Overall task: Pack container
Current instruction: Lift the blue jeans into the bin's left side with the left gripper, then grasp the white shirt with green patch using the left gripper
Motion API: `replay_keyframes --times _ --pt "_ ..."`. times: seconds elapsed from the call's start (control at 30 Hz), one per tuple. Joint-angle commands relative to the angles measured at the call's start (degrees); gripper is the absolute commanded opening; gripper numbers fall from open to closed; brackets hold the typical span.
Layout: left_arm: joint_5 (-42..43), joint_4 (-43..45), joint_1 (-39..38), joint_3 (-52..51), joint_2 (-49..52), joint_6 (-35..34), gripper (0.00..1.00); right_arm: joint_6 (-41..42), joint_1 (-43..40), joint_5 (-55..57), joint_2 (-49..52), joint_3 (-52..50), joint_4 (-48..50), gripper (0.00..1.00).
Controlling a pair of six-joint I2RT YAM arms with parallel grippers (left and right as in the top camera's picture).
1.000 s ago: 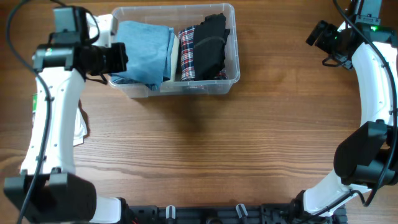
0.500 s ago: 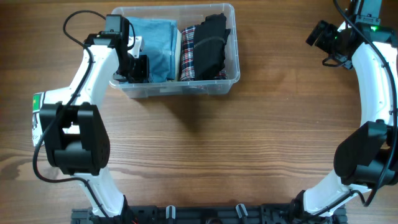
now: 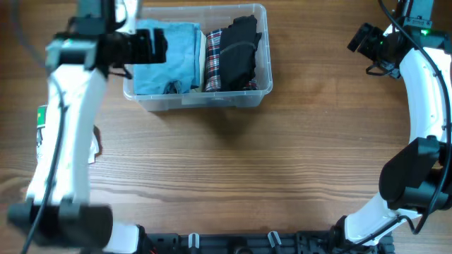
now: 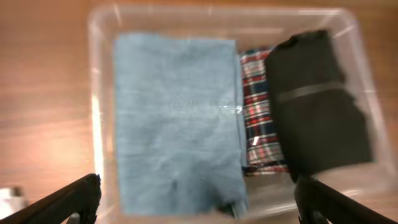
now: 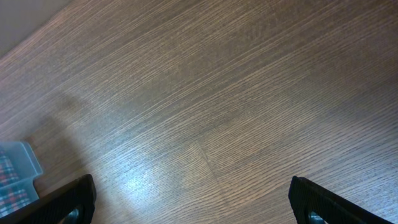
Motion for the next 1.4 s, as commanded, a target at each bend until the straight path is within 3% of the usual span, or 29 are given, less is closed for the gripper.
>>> replay_keyframes --times 0.0,0.1,0.2,0.33,0.5,0.63,0.73,0.93,1.1,1.37 --pt "-0.1 -5.3 7.1 0.4 -4.2 1.2 1.0 -0.7 0.0 1.2 0.7 -0.1 0.0 1.0" --pt "5.5 -11.3 17.1 0.3 -4.2 -3.9 1.0 -0.7 0.0 1.2 0.7 -0.1 0.0 1.0" --pt "16.9 -14.8 32.0 -1.0 -4.1 -4.1 1.0 -0.7 0.0 1.2 0.7 -0.1 0.0 1.0" --pt "17.5 -13.9 41.6 -5.1 -3.9 -3.5 1.0 -0.7 0.0 1.2 0.7 -0.1 0.0 1.0" --pt "12.4 -4.9 42.8 -13.1 -1.6 -2.1 1.0 -0.7 0.0 1.2 0.7 -0.1 0.0 1.0" --pt "15.4 2.6 44.1 -15.6 2.9 -2.0 1.0 -0.7 0.0 1.2 0.7 -0.1 0.0 1.0" --pt "16.9 6.3 45.2 -15.6 6.6 5.1 1.0 -0.7 0.0 1.2 0.7 -0.1 0.0 1.0" --pt "16.9 10.1 47.2 -15.6 14.6 15.9 1.0 -0.7 0.0 1.2 0.7 -0.1 0.0 1.0" --pt "16.8 12.9 49.7 -15.6 20.3 16.0 1.0 -0.7 0.0 1.2 0.7 -0.1 0.0 1.0" --pt "16.2 15.0 52.3 -15.6 26.9 22.0 1.0 -0.7 0.0 1.2 0.7 -0.1 0.0 1.0"
